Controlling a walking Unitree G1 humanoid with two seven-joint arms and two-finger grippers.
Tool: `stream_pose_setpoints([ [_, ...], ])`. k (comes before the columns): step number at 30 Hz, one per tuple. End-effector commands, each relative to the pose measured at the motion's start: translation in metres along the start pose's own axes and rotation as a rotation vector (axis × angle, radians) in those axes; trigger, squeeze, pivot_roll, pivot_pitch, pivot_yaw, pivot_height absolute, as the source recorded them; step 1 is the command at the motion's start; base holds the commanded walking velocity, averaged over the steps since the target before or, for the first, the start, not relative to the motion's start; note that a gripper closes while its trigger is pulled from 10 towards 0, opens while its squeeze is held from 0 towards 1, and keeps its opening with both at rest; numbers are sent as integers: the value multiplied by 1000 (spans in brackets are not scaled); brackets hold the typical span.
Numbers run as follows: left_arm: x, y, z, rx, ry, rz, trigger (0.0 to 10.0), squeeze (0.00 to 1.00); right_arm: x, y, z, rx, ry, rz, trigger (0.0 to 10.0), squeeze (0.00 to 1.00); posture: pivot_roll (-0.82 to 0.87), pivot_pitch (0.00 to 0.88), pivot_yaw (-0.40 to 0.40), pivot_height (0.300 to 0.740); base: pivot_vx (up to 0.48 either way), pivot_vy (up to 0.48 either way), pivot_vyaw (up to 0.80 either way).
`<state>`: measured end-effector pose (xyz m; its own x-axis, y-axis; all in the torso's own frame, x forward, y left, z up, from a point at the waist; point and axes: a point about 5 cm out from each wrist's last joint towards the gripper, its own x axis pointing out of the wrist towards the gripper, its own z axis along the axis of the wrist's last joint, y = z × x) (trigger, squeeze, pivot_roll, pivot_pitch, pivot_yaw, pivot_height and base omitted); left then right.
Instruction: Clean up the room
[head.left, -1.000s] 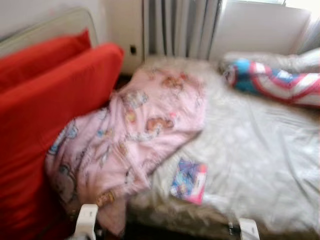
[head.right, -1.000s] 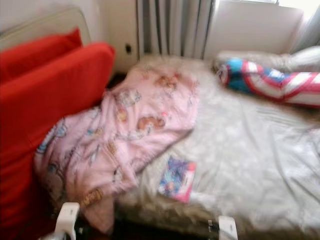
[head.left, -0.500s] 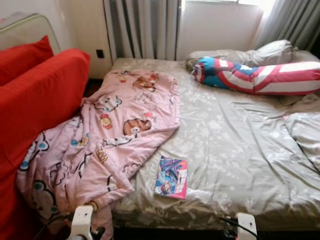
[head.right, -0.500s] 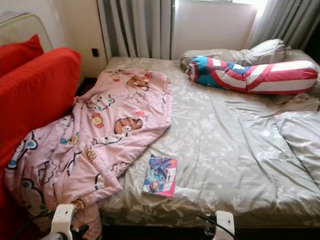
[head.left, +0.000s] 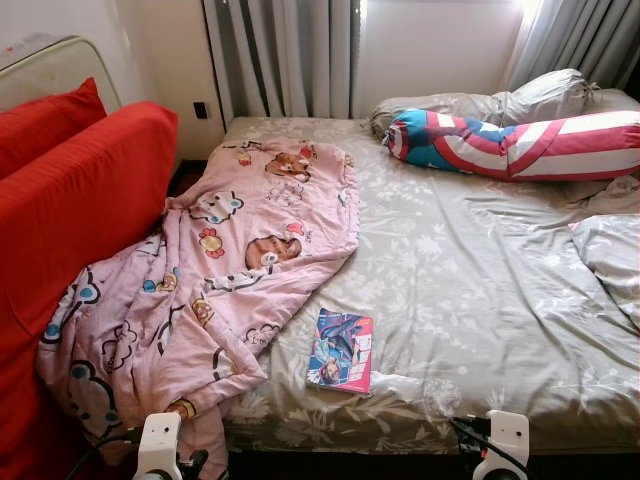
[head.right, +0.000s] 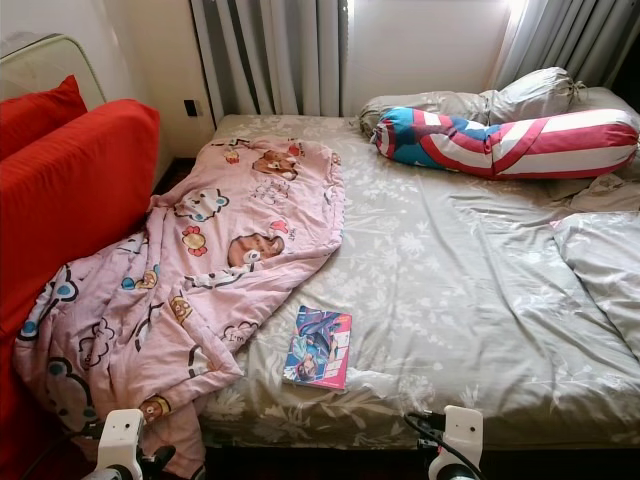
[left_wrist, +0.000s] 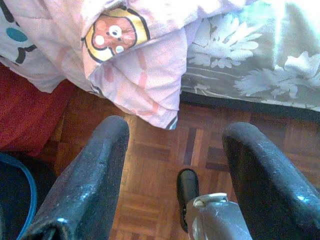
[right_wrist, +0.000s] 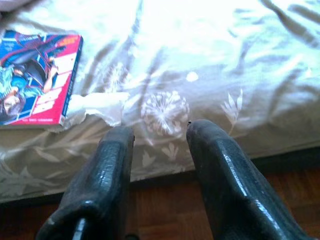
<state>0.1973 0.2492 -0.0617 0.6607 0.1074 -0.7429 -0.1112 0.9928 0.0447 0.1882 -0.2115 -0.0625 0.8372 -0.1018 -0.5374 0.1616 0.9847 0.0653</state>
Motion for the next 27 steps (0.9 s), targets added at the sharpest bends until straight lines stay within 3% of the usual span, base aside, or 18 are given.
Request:
stream_pose_setpoints([
  [1,0,-1,-2,-17,-1,7,10000,0,0,2,2,-4,-21,13,10000,0,-18,0,-18,740,0,0,0],
  [6,-1,-1,-3,-18,-4,5,10000,0,0,5,3,-49,-28,57,10000,0,-21,0,-20,740,0,0,0],
  [10,-1,-1,0,-24,-42,10,10000,0,-2,3,1,-7,-40,20,10000,0,-25,0,-24,740,0,0,0],
  [12,-2,1,6,-46,-127,42,10000,0,-2,2,1,-4,-40,21,10000,0,-32,0,-25,740,0,0,0],
  [16,-4,0,10,-107,-203,40,10000,0,-3,1,0,-4,-41,7,10000,0,-26,0,-32,740,0,0,0],
  [22,-5,-1,15,-83,-251,37,10000,0,-3,0,1,-16,-54,0,10000,0,-28,0,-38,740,0,0,0],
  [27,-6,-1,17,-113,-292,35,10000,0,-4,-1,2,-5,-67,-7,10000,0,-20,0,-44,740,0,0,0],
])
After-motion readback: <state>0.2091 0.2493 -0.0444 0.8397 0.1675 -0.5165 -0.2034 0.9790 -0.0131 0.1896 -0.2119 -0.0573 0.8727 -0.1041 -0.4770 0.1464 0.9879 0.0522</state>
